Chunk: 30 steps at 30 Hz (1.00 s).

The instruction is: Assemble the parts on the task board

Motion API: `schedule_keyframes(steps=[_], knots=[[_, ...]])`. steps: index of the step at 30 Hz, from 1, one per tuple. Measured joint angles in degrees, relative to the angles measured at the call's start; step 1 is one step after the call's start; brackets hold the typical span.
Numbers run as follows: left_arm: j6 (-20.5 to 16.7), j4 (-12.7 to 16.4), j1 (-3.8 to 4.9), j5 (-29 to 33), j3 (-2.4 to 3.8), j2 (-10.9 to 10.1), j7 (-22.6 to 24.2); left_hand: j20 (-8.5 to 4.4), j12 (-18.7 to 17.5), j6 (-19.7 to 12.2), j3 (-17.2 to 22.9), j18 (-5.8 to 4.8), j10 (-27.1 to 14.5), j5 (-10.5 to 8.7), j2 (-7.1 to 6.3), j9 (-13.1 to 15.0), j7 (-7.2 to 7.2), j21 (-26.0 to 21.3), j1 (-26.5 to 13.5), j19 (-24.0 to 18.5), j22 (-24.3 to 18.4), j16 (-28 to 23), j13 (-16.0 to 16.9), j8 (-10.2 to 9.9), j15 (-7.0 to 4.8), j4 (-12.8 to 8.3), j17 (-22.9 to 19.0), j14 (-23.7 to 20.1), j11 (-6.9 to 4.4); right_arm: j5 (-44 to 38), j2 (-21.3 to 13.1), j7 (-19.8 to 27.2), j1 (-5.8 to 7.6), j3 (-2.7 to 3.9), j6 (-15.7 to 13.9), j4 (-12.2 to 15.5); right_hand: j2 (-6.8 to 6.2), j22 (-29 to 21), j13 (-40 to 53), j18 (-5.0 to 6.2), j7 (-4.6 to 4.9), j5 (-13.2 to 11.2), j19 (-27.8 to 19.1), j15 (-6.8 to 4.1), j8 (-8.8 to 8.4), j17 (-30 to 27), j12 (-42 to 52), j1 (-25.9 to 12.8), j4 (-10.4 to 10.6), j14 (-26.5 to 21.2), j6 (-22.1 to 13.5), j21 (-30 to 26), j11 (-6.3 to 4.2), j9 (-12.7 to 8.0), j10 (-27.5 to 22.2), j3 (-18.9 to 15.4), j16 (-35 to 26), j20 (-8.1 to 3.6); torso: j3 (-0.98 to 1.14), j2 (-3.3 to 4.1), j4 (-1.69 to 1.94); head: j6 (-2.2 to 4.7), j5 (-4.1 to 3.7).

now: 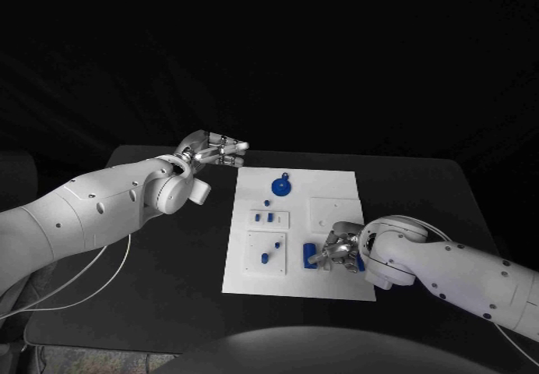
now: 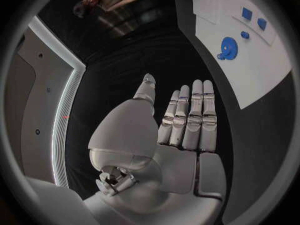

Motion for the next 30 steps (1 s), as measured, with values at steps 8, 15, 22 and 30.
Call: schedule_keyframes(steps=[8,15,22,30], knots=[[0.0,0.0,0.0,0.0,-0.01,0.0,-0.1,0.0,0.0,0.0,0.0,0.0,0.0,0.0,0.0,0.0,0.0,0.0,0.0,0.0,0.0,0.0,0.0,0.0,0.0,0.0,0.0,0.0,0.0,-0.1,0.3,0.2,-0.35,0.12,0.3,-0.3,-0.86,0.0,0.1,0.0,-0.1,0.0,0.0,0.0,0.0,0.0,0.0,0.2,-0.8,0.0,0.1,0.0,0.0,0.1,0.0,-0.2,0.0,0.01,0.01,-0.02,-0.02,-0.05,0.01],[0.0,-0.2,0.0,0.0,-0.01,0.0,-0.1,0.0,0.0,0.0,0.0,0.0,0.0,0.0,0.0,0.0,0.0,0.0,0.0,0.0,-0.1,0.0,0.0,0.0,0.0,0.0,0.0,0.0,0.0,-0.9,0.3,1.1,-0.66,0.0,-0.7,-0.2,-1.73,0.1,0.3,0.0,-0.1,0.0,0.0,0.01,0.0,0.0,0.0,-0.1,0.8,0.0,0.1,0.3,0.0,0.3,0.0,0.2,0.0,0.01,0.02,-0.02,-0.02,0.0,-0.03],[0.0,-0.2,0.0,0.0,-0.02,0.0,-0.1,0.0,0.0,0.0,0.0,0.0,0.0,0.0,0.0,0.0,0.0,0.0,0.0,0.0,-0.3,0.0,0.0,0.0,0.0,0.0,0.0,0.0,0.0,-0.9,-0.1,2.4,-1.04,-0.2,-1.9,0.0,-2.94,0.1,0.5,-0.01,-0.1,0.0,-0.1,-0.2,0.0,0.0,0.0,-2.7,3.9,0.2,0.1,0.7,0.01,0.6,0.0,0.6,0.0,-0.1,0.01,-0.02,-0.01,0.08,-0.08],[0.0,-0.2,0.0,0.0,-0.02,-0.1,-0.2,0.0,0.0,0.0,0.0,0.0,0.0,0.0,0.0,0.0,0.0,0.0,0.0,0.0,-0.3,0.0,0.0,0.0,0.0,0.0,0.0,0.0,0.0,0.2,-1.0,4.5,-1.05,-0.14,-2.1,1.0,-4.45,0.1,0.7,0.0,0.1,0.0,-0.2,-0.19,0.0,0.1,0.0,-2.2,6.0,0.2,0.3,0.9,0.01,1.3,0.0,-0.8,0.0,-0.19,-0.02,-0.02,0.0,0.16,-0.01]])
